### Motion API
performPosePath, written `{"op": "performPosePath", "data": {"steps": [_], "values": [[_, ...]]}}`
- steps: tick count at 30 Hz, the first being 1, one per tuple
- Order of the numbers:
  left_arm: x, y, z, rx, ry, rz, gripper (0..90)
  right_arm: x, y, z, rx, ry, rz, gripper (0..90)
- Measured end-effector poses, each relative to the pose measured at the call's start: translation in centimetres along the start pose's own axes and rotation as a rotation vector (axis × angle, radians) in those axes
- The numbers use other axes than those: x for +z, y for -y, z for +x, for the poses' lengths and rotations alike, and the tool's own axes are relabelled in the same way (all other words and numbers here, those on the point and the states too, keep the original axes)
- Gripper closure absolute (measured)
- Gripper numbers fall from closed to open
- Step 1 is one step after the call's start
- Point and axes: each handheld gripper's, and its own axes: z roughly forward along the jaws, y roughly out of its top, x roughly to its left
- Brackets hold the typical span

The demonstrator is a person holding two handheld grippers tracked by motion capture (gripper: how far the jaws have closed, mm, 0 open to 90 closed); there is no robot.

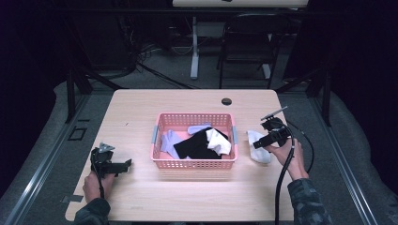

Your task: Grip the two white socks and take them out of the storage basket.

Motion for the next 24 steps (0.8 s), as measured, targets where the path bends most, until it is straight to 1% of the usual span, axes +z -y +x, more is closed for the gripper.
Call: {"op": "performPosePath", "data": {"steps": [4,6,7,8,9,11,12,14,15,19,21,22,24], "values": [[0.0,0.0,0.0,-0.003,0.000,-0.003,0.0,-1.2,-0.7,0.7,-0.016,-0.015,-0.040,17.4],[0.0,0.0,0.0,-0.004,0.000,-0.003,0.0,-1.8,-1.0,1.1,-0.029,-0.029,-0.061,14.9],[0.0,0.0,0.0,-0.003,0.000,-0.002,0.0,-2.2,-1.2,1.2,-0.046,-0.021,-0.059,13.9],[0.0,0.0,0.0,0.000,0.000,0.000,0.0,-2.4,-1.4,1.5,-0.042,-0.030,-0.076,12.6],[0.0,0.0,0.0,0.000,-0.001,0.001,0.0,-2.7,-1.6,1.6,-0.060,-0.027,-0.068,11.0],[0.0,0.0,0.0,-0.003,0.000,-0.002,0.0,-2.9,-2.1,2.1,-0.073,-0.034,-0.078,8.6],[0.0,0.0,0.0,-0.003,0.000,-0.003,0.0,-3.0,-2.3,2.4,-0.082,-0.045,-0.067,7.4],[0.0,0.0,0.0,-0.003,0.000,-0.002,0.0,-3.1,-2.7,2.9,-0.112,-0.051,-0.067,6.4],[0.0,0.0,0.0,-0.003,0.001,-0.002,0.0,-3.1,-2.8,3.1,-0.117,-0.050,-0.069,5.7],[0.0,0.0,0.0,-0.003,0.000,-0.002,0.0,-3.3,-3.5,4.0,-0.137,-0.075,-0.092,4.8],[0.0,0.0,0.0,-0.003,0.000,-0.002,0.0,-3.4,-3.9,4.4,-0.154,-0.089,-0.089,4.8],[0.0,0.0,0.0,-0.003,0.000,-0.002,0.0,-3.3,-4.0,4.6,-0.151,-0.088,-0.098,4.7],[0.0,0.0,0.0,-0.003,0.001,-0.002,0.0,-3.3,-4.4,5.0,-0.168,-0.095,-0.096,4.0]]}}
